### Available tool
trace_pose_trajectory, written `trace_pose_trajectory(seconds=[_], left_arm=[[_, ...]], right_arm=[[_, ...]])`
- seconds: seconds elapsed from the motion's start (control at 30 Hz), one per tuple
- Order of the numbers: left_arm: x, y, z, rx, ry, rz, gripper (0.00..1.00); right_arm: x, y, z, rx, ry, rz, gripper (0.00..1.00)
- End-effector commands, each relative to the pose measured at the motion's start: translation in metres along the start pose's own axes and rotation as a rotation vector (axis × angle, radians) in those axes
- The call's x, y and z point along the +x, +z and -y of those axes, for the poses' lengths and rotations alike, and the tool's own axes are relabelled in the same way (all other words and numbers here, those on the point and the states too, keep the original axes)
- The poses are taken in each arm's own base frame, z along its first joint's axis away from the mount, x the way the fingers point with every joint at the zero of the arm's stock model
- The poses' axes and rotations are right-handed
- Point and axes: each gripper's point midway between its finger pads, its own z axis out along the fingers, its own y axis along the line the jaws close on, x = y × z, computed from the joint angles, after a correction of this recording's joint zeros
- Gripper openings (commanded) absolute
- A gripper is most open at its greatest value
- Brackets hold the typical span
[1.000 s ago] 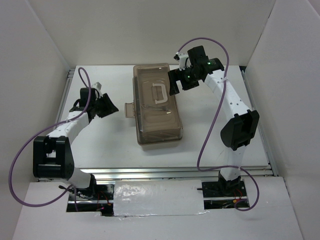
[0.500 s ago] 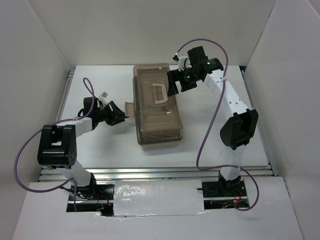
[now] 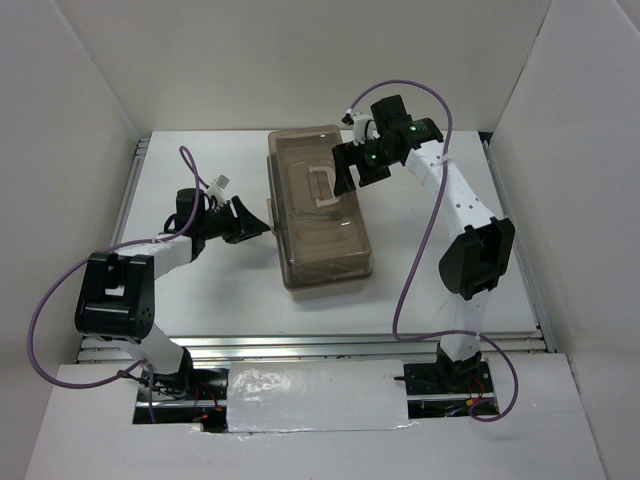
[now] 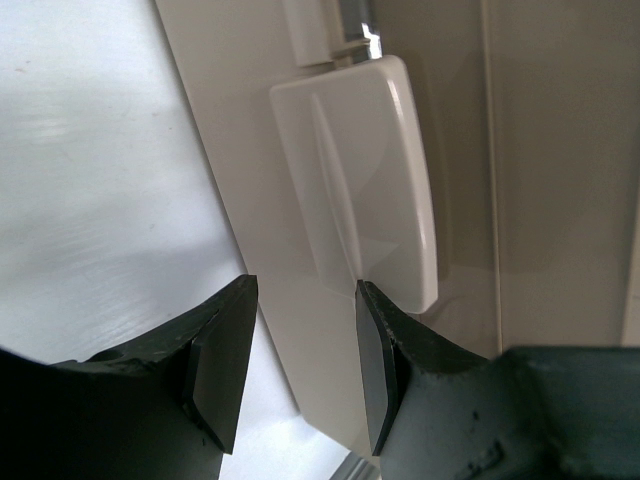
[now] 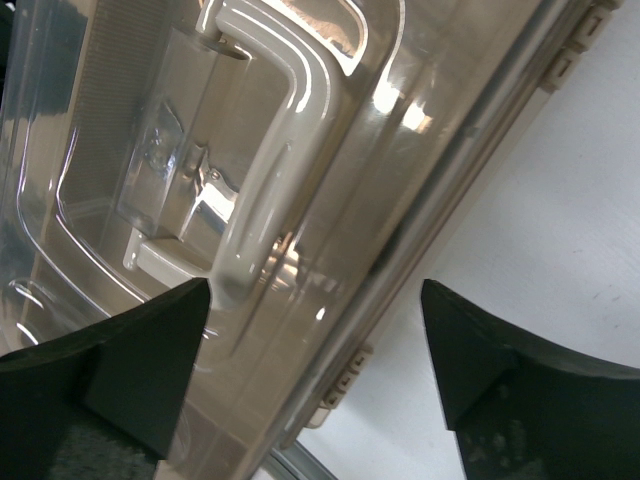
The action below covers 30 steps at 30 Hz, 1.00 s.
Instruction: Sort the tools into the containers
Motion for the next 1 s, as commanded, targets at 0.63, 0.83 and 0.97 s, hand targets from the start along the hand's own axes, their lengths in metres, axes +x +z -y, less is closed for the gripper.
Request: trace_pose_trajectory(seconds=[0.63, 0.83, 0.97], left_arm=[[-0.014, -0.008, 0.074, 0.445, -0.012, 0.080, 0.65], [-0.020, -0.029, 0.096, 0.651, 0.029, 0.131, 0.59], [-0.023, -0.036, 0.095, 0.690, 0.037, 0.169, 0.65]], right_arm=[[0.036, 0.022, -0.004, 0.001, -0.004, -0.109, 0.64], [0.041, 0.022, -0.002, 0.002, 0.000, -0.120, 0.65], [0.043, 0.024, -0.003, -0.001, -0.003, -0.127, 0.66]])
